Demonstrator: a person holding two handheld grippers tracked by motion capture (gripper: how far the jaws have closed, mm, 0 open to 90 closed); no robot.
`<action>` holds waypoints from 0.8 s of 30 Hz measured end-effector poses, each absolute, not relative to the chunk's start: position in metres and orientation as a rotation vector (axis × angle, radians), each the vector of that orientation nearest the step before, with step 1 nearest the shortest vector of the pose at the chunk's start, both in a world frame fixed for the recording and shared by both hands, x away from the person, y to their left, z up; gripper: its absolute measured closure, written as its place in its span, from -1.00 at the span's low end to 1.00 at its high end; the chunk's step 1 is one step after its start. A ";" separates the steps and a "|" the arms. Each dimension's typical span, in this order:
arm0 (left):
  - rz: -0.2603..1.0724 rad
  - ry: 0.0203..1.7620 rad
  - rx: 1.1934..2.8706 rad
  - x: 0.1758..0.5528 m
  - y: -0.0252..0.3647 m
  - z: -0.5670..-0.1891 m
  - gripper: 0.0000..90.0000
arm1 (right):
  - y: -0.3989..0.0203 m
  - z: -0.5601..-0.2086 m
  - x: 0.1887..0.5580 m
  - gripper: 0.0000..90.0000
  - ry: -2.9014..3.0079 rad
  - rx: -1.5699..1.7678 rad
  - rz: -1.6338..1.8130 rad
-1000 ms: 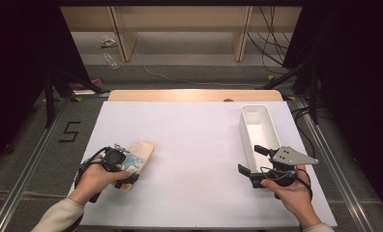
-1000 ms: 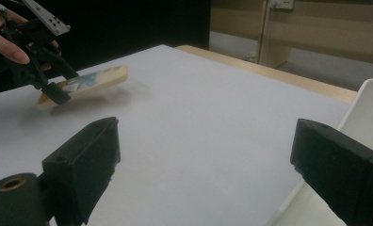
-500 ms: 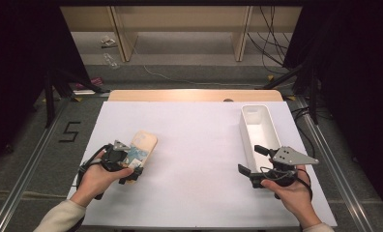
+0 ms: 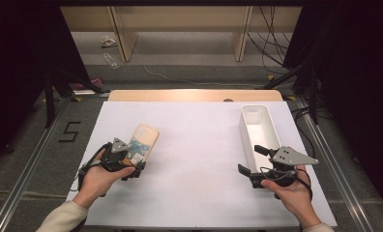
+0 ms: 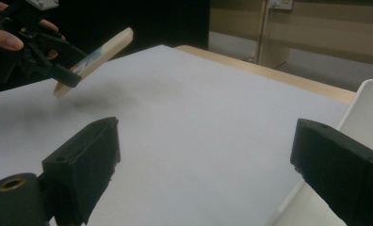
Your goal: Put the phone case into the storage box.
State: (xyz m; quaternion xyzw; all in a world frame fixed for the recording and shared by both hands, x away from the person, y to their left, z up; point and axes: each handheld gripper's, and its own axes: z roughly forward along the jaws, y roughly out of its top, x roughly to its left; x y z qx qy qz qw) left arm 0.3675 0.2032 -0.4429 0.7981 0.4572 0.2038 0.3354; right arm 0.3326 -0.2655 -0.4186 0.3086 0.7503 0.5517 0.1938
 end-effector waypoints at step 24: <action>0.627 1.085 1.979 0.364 0.197 -0.440 -0.75 | -0.264 -0.418 0.334 -0.79 2.093 0.871 1.541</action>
